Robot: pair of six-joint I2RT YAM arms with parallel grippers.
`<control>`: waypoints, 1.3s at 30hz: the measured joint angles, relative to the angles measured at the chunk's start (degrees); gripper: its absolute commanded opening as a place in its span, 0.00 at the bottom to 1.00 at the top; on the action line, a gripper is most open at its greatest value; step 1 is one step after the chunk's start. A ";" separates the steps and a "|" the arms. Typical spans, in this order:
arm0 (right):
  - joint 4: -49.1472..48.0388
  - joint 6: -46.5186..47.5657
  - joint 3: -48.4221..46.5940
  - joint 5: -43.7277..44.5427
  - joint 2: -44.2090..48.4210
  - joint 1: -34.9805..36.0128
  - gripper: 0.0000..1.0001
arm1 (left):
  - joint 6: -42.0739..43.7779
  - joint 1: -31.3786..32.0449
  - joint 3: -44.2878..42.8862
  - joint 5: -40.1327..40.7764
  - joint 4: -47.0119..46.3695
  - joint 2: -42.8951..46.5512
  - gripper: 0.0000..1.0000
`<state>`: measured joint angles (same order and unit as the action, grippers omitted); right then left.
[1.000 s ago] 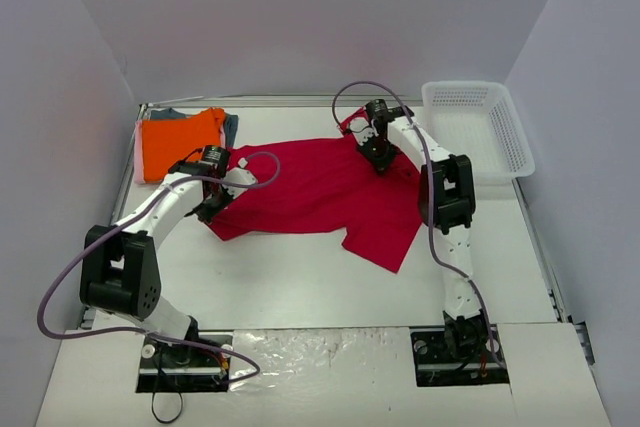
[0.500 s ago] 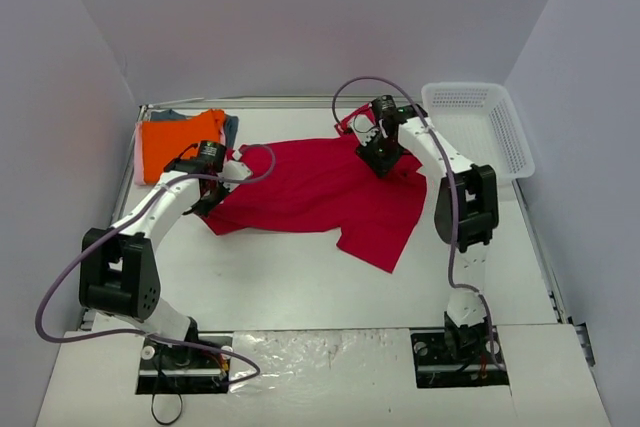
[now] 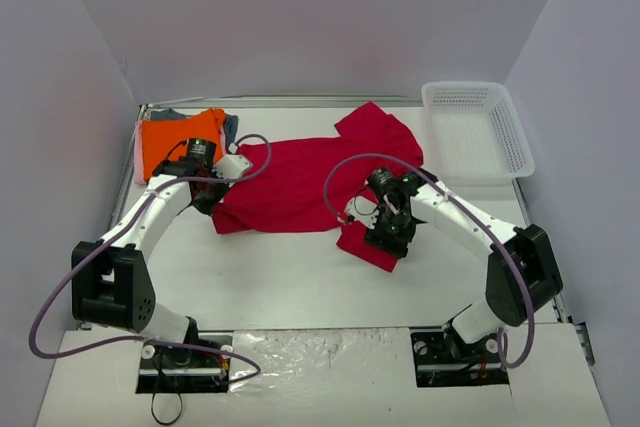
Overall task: Fold and stack the t-shirts
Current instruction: Grap the side of the flattened tshirt closest away from the robot with both arms
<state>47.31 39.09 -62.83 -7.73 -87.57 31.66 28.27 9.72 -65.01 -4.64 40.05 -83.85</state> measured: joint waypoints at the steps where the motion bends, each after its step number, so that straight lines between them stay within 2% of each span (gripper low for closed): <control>1: 0.09 -0.04 0.98 0.07 0.76 0.94 0.52 | -0.09 0.00 0.22 -0.87 -0.11 0.00 0.02; 4: 0.85 -0.22 3.15 0.48 3.04 3.43 0.55 | -0.31 0.00 1.16 -2.71 -0.44 0.00 0.02; 10: 0.31 -0.96 5.81 0.87 3.15 6.56 0.57 | -0.46 -0.11 2.49 -3.54 -0.52 0.00 0.02; 19: -3.82 -1.99 6.16 1.51 -3.34 7.82 0.59 | -0.46 -0.11 2.84 -4.24 -0.59 0.42 0.03; 31: -7.72 -2.99 6.03 2.38 -10.40 7.82 0.58 | -0.55 -0.11 4.11 -4.92 -0.55 6.54 0.02; 37: -8.83 -3.08 6.03 2.82 -11.98 7.82 0.54 | -0.66 -0.13 4.50 -5.60 -0.57 6.71 0.02; 39: -9.05 -2.97 6.05 3.10 -12.02 7.78 0.43 | -0.66 -0.15 4.81 -5.64 -0.55 6.71 0.02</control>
<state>38.26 36.12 -56.77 -4.62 -99.59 39.44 27.62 9.56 -60.20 -10.28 39.51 -77.14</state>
